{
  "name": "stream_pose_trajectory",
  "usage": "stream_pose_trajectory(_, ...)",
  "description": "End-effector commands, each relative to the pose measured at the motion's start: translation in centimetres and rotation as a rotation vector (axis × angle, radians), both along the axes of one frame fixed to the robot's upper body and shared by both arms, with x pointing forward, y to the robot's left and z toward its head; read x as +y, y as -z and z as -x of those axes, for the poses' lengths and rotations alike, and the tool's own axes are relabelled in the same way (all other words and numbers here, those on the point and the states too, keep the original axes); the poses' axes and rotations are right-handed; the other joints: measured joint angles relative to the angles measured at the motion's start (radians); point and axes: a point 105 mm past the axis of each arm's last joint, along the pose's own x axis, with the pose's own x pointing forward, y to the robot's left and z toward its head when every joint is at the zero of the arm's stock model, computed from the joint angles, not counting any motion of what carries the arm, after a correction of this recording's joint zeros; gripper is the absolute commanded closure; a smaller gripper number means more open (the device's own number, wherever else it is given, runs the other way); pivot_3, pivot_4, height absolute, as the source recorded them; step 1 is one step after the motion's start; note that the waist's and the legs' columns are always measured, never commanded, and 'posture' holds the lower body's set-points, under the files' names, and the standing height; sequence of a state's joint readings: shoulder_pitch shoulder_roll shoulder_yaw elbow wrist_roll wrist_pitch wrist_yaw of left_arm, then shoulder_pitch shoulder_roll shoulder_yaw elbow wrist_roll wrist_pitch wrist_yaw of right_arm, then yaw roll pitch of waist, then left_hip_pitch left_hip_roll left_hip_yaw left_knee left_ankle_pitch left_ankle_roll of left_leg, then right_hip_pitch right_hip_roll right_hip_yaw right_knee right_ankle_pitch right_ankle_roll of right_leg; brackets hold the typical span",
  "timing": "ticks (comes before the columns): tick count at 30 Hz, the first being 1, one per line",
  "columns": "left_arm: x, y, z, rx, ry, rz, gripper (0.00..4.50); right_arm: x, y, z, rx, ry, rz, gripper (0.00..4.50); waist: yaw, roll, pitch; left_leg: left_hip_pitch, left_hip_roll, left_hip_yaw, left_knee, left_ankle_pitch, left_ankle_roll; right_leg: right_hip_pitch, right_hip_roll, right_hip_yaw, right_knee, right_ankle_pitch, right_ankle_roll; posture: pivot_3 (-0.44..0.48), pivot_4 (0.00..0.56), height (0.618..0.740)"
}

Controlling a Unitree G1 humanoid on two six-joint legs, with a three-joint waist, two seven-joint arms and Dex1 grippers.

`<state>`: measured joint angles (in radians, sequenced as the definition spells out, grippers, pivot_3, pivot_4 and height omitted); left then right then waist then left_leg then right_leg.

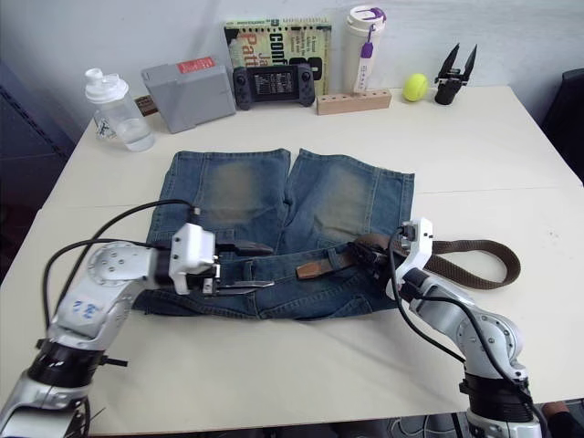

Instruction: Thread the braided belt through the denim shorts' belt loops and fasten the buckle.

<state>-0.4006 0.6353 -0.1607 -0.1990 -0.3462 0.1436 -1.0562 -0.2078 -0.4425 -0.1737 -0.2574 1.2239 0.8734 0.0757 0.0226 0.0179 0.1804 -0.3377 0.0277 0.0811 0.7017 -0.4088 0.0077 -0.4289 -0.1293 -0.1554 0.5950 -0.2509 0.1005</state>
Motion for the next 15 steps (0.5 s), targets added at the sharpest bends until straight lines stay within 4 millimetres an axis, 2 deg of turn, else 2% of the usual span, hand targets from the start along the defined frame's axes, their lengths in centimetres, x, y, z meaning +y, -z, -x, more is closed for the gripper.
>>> stream_pose_trajectory(1, -1.5, 0.9, -0.3, -0.075, 0.073, -0.064, 1.66, 0.8, -0.1, 0.5, 0.000, -0.035, 0.008, 4.50, 0.000, 0.000, 0.000, 0.000, 0.000, 0.000, 0.000, 0.000, 0.000, 0.000, 0.000, 0.000, 0.000, 0.000, 0.000, 0.000, 0.150, 0.720)
stream_pose_trajectory(5, -3.1, 2.0, -1.9, -0.160, 0.093, -0.106, 1.66, 1.2, 0.3, 0.3, 0.023, -0.035, -0.007, 4.50, 0.000, -0.001, 0.000, 0.000, 0.000, 0.000, 0.000, 0.000, 0.000, 0.000, 0.000, 0.000, 0.000, 0.000, 0.000, 0.000, 0.150, 0.720)
stream_pose_trajectory(9, -3.4, 2.8, -3.3, -0.255, 0.083, -0.174, 1.66, 1.2, 0.3, 0.3, 0.026, -0.024, -0.023, 4.50, -0.002, -0.001, 0.000, 0.000, 0.000, 0.000, 0.000, 0.000, 0.000, 0.000, 0.000, 0.000, 0.000, 0.000, 0.000, 0.000, 0.150, 0.720)
stream_pose_trajectory(15, -3.8, 3.5, -4.0, -0.361, 0.105, -0.246, 1.66, 1.5, 0.3, 0.3, 0.027, -0.021, -0.038, 4.50, -0.001, -0.001, 0.000, 0.000, 0.000, 0.000, 0.000, 0.000, 0.000, 0.000, 0.000, 0.000, 0.000, 0.000, 0.000, 0.000, 0.150, 0.720)
